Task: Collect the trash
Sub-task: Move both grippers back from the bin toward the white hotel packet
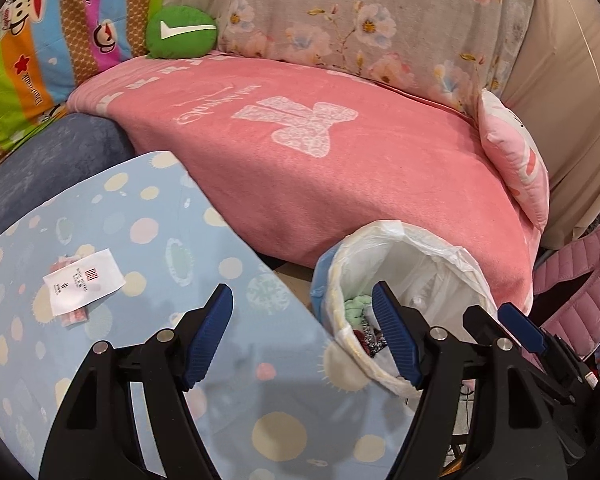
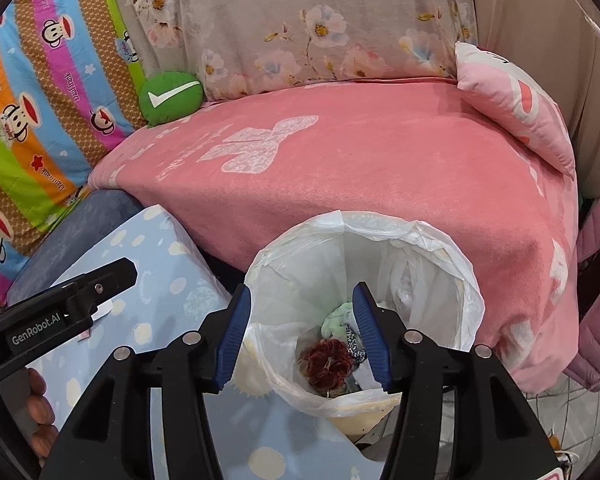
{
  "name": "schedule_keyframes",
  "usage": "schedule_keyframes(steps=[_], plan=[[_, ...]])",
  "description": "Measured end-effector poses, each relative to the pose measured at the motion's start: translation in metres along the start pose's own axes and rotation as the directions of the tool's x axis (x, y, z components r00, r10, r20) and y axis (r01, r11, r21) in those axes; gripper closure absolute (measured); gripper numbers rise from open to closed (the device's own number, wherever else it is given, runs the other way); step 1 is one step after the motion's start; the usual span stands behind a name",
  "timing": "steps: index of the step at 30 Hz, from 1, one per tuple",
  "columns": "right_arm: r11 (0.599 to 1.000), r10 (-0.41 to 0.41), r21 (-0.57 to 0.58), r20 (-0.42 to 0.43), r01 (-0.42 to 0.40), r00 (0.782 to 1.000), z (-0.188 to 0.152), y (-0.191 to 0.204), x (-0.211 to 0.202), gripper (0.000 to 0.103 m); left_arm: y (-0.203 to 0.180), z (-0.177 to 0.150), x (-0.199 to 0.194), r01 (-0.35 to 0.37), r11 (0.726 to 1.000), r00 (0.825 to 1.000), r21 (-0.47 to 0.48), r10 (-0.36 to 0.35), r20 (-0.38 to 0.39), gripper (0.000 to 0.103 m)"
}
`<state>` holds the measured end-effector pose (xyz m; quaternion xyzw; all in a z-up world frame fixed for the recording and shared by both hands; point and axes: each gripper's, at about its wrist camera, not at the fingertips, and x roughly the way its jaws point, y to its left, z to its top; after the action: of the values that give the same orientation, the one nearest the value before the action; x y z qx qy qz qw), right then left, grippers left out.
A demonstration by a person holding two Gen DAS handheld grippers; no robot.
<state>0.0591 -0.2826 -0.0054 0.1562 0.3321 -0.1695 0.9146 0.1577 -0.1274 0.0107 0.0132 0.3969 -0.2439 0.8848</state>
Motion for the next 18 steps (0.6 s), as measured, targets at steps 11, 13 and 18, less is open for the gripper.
schedule_keyframes(steps=[11, 13, 18], plan=[[0.997, 0.031, -0.063, -0.019, -0.033, 0.999, -0.011, 0.044, -0.003, 0.046, 0.042, -0.013, -0.014, -0.048, 0.997, 0.999, -0.054, 0.048, 0.000, 0.032], [0.996, 0.034, -0.076, -0.022, -0.036, 0.999, -0.014, 0.052, -0.002, 0.046, 0.050, -0.016, -0.017, -0.071, 0.996, 0.997, -0.059, 0.071, -0.005, 0.032], [0.992, 0.033, -0.121, -0.027, -0.036, 0.999, -0.019, 0.074, -0.002, 0.046, 0.076, -0.022, -0.022, -0.139, 0.987, 0.990, -0.086, 0.137, -0.021, 0.031]])
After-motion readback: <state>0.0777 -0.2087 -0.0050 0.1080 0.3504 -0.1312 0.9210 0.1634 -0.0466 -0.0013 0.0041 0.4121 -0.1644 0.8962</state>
